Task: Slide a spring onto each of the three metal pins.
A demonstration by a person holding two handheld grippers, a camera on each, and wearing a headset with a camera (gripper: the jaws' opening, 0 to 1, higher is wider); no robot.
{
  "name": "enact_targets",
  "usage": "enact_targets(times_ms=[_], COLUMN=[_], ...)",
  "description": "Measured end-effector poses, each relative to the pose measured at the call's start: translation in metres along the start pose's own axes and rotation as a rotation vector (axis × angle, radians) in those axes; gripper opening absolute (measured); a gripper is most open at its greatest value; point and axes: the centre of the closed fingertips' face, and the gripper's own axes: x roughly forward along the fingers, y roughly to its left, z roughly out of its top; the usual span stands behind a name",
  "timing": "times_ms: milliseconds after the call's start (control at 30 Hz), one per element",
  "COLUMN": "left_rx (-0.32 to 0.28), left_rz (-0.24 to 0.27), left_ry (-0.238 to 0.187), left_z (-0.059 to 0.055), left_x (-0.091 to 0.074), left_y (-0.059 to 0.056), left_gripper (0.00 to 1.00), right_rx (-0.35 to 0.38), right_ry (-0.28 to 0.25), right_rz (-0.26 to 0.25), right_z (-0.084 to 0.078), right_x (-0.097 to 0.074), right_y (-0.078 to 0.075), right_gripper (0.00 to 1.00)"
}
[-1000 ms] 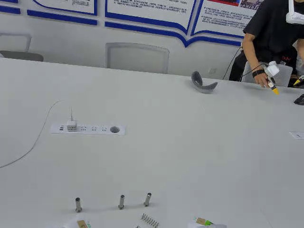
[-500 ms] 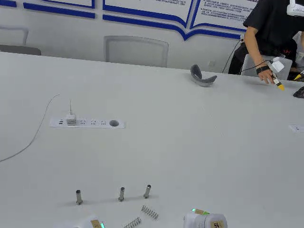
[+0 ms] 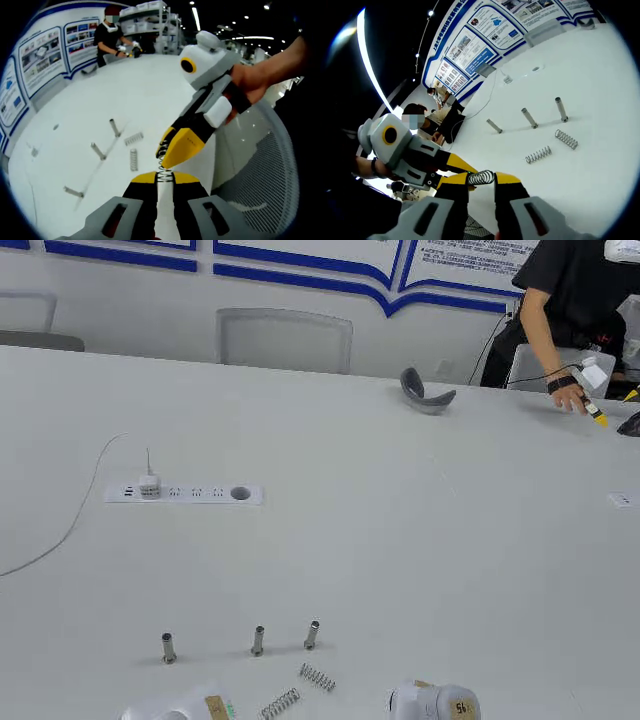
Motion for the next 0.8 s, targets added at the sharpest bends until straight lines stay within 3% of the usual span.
enact_targets(times_ms=[400, 667, 800], left_rx=[0.069, 0.078, 0.066], left_rz=[-0.017, -0.028, -0.035], left_ry=[0.015, -0.017, -0.043], left_z=[0.0, 0.008, 0.015], left_x=[0.002, 0.005, 0.005], left_y=[0.0, 0.003, 0.005], left_gripper=[0.09, 0.09, 0.09], right_rx=[0.008, -0.031, -0.085], right_ry=[0.01, 0.023, 0.045], right_rz=[0.022, 0.033, 0.026], right_z=[0.003, 0.016, 0.021], right_x=[-0.003, -0.007, -0.011], right_y=[0.005, 0.011, 0.015], right_gripper=[0.15, 0.12, 0.13])
